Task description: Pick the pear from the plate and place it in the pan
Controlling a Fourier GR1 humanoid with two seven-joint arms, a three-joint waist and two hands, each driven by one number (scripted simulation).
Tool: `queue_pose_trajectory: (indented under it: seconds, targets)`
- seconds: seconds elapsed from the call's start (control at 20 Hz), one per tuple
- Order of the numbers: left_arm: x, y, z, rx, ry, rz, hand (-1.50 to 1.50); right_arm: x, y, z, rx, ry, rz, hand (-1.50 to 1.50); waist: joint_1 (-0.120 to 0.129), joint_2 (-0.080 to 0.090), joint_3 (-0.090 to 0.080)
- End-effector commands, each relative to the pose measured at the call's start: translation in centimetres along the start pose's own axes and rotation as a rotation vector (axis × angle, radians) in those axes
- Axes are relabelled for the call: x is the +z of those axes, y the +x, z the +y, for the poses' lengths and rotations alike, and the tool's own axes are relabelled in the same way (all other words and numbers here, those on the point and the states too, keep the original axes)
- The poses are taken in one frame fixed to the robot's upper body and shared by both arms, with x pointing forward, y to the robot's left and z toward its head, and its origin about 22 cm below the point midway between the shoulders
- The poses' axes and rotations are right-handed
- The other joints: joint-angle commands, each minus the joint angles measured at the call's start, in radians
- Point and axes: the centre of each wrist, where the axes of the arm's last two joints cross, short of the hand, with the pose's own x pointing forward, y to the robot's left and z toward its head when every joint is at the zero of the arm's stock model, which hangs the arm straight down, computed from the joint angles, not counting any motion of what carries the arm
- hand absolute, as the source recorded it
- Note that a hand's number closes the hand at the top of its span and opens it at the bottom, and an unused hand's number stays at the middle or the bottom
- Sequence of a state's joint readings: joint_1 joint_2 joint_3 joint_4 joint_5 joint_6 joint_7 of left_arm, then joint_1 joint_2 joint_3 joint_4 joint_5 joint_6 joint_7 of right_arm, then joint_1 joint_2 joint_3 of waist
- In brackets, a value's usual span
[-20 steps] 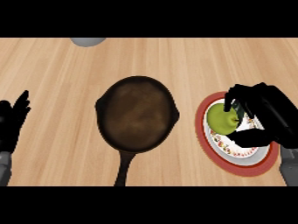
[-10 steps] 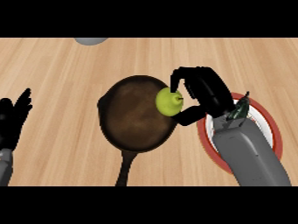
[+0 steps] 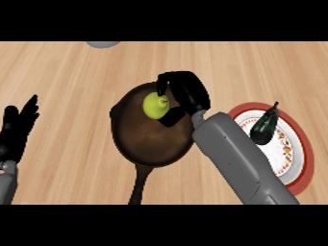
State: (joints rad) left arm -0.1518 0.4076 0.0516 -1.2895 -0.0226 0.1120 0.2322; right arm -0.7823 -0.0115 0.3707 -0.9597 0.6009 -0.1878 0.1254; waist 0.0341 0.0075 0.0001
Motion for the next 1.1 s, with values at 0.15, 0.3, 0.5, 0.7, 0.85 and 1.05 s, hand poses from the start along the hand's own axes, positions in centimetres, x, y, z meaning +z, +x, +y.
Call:
queue_pose_trajectory:
  seconds: [0.15, 0.3, 0.5, 0.7, 0.85, 1.05]
  targets:
    - [-0.3, 1.9, -0.5, 0.002, -0.025, -0.033, 0.00, -0.9, -1.0, 3.8, -0.018, 0.057, 0.032, 1.50, 0.046, 0.008, 0.001]
    - [-1.2, 2.1, -2.0, -0.022, -0.030, -0.040, 0.00, -0.2, -2.4, 4.5, -0.149, 0.059, 0.065, 1.50, 0.058, 0.018, 0.001]
    - [-1.8, 2.4, -1.3, -0.014, -0.057, -0.044, 0.00, 0.4, -3.1, 5.8, -0.197, 0.108, 0.105, -1.50, 0.085, 0.025, 0.001]
    - [-1.9, 1.5, -3.6, -0.015, -0.084, -0.062, 0.00, 0.2, -2.8, 5.9, -0.230, 0.100, 0.068, -1.50, 0.089, 0.032, 0.001]
    - [-1.4, 2.2, -3.3, -0.009, -0.081, -0.045, 0.00, 0.8, -2.7, 6.6, -0.289, 0.095, 0.059, -1.50, 0.096, 0.022, 0.002]
    - [-2.0, 1.9, -1.9, -0.021, -0.063, -0.063, 0.00, 0.1, -1.5, 5.7, -0.389, -0.021, 0.023, -1.50, 0.097, 0.027, 0.001]
